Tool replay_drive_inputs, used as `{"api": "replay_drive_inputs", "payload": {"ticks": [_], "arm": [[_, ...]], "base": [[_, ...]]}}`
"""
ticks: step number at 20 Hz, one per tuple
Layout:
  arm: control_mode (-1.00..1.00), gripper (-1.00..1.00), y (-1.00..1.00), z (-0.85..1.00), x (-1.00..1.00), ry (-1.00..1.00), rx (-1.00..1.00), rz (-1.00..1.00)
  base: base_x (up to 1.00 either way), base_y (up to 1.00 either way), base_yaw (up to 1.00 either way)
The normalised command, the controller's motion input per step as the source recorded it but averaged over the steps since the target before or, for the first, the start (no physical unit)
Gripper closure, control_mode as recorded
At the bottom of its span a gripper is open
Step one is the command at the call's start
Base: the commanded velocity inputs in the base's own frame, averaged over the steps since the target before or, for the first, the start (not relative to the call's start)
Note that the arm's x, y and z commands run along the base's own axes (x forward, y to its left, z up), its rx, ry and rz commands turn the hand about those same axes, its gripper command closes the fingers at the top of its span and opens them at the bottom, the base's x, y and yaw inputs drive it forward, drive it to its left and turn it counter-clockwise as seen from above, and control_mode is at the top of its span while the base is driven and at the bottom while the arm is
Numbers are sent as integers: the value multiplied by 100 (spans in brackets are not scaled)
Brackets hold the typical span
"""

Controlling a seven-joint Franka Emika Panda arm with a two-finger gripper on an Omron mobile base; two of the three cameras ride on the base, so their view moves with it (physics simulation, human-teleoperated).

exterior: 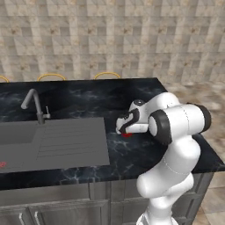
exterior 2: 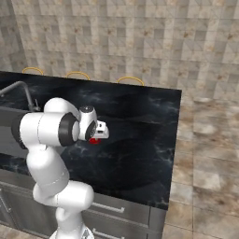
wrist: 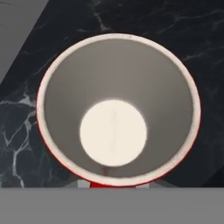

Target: Clear the mugs and bowl far away from the sink.

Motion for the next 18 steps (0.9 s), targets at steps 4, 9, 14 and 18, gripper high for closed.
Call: {"api": "replay_drive_inputs", "payload": {"ticks": [4,9,14,18], "arm": [[-100,100,0,16,-28,-1,0,0],[-100,100,-7,75,-53,-14,0,-3],[-100,100,-7,91,-64,-14,0,-7],[-100,100,-11,100,-79,0,4,-6]], "base": [[0,0,0],[0,0,0],[0,0,0],[0,0,0]]}}
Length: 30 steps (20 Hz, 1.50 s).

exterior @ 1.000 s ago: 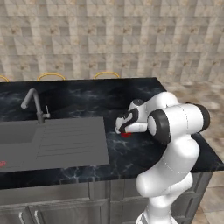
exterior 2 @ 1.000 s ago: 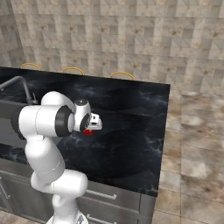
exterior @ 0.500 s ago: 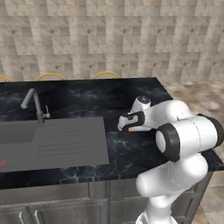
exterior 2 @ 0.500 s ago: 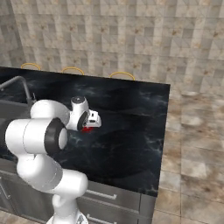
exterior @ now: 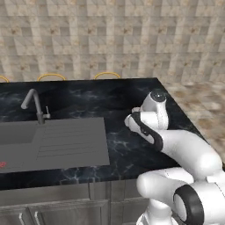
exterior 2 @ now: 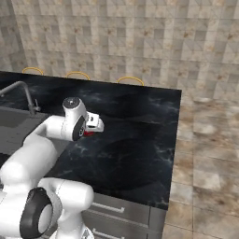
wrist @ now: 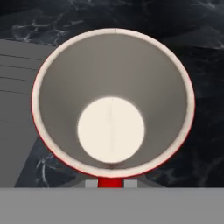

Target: Clear the mugs and bowl far away from the sink.

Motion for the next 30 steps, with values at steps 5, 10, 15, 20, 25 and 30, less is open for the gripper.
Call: {"api": "replay_drive_inputs", "payload": {"ticks": [5,10,15,20,25,30], "arm": [[-100,100,-19,100,-96,-1,7,-7],[-100,100,-7,83,-96,0,2,-7],[-100,100,0,64,-81,4,1,-8],[-100,100,-12,59,-67,11,0,-4],[100,100,0,0,0,0,0,0],[100,100,0,0,0,0,0,0]], "base": [[0,0,0],[0,0,0],[0,0,0],[0,0,0],[-22,-15,-42],[-1,0,-99]]}}
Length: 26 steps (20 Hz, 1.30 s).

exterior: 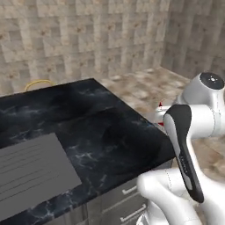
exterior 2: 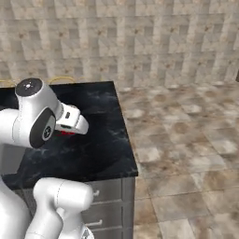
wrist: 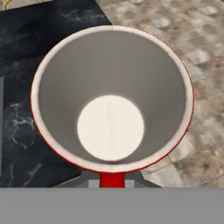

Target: Clear the mugs and bowl far away from the sink.

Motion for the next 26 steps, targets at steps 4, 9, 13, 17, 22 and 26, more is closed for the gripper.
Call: {"api": "replay_drive_inputs", "payload": {"ticks": [4,9,13,17,22,26], "arm": [[100,100,0,0,0,0,0,0],[100,100,0,0,0,0,0,0],[100,100,0,0,0,0,0,0],[100,100,0,0,0,0,0,0],[100,100,0,0,0,0,0,0],[100,100,0,0,0,0,0,0]], "base": [[0,0,-100],[0,0,-100],[0,0,-100],[0,0,-100],[0,0,-100],[0,0,-100]]}}
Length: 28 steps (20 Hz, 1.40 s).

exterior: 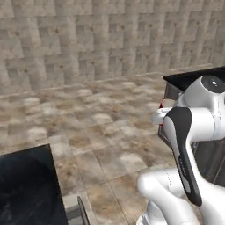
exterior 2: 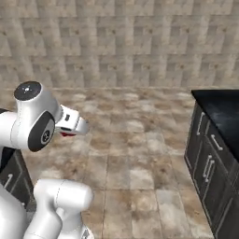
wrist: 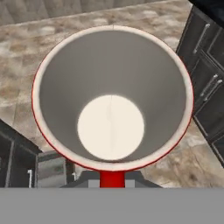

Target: Clear the mugs and bowl far away from the sink.

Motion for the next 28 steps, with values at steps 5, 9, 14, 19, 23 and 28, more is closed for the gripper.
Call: {"api": "replay_drive_inputs", "payload": {"ticks": [5,9,14,19,23,28], "arm": [[100,100,0,0,0,0,0,0],[100,100,0,0,0,0,0,0],[100,100,0,0,0,0,0,0],[100,100,0,0,0,0,0,0],[100,100,0,0,0,0,0,0],[100,100,0,0,0,0,0,0]], "base": [[0,0,-100],[12,0,-93],[50,28,-81],[100,51,-31],[100,29,-20],[100,56,-21]]}}
